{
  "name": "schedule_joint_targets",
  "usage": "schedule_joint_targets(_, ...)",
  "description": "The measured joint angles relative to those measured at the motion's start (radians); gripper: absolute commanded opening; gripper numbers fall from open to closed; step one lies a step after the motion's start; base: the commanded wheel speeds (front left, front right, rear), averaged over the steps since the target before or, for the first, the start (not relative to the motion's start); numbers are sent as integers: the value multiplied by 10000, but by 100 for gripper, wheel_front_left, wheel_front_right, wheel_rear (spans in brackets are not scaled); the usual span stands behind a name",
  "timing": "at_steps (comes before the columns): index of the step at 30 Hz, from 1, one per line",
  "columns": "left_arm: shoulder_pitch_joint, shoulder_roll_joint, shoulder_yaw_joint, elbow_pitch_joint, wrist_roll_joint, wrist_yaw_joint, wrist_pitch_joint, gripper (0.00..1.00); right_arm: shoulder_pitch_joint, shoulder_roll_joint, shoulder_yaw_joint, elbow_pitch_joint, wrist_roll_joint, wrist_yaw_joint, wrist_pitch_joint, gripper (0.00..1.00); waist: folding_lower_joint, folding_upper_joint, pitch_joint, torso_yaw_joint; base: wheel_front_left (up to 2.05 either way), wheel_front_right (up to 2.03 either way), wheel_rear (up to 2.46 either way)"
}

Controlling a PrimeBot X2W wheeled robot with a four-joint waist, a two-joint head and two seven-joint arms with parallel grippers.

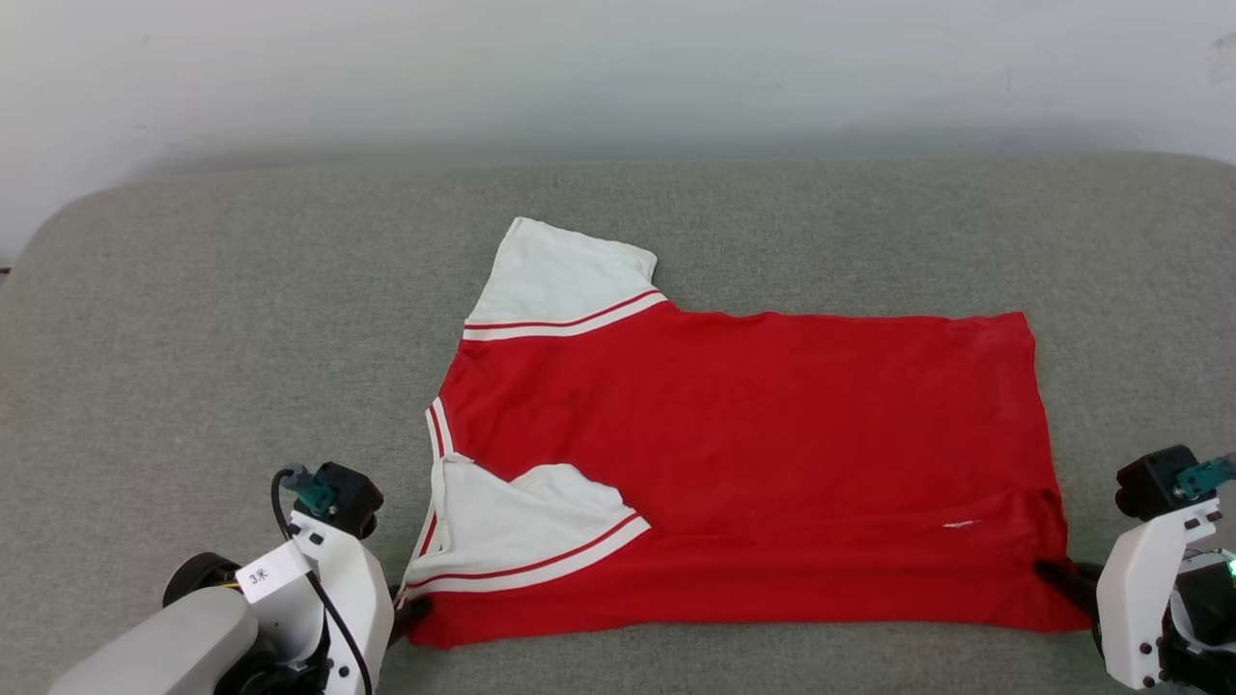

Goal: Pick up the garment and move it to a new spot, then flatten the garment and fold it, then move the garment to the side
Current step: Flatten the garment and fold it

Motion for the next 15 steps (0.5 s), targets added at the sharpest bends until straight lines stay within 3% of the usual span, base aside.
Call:
schedule_joint_targets(5, -25, 146, 90, -38, 201, 82, -389, 100, 62, 31, -293, -42, -207, 0, -867, 100, 0, 0, -286, 45, 0, 0, 0)
schedule_joint_targets(15, -831, 399, 825, -355, 1139, 704, -2038, 100, 116, 840, -2263, -242, -1465, 0, -3802, 100, 0, 0, -658, -73, 0, 0, 0)
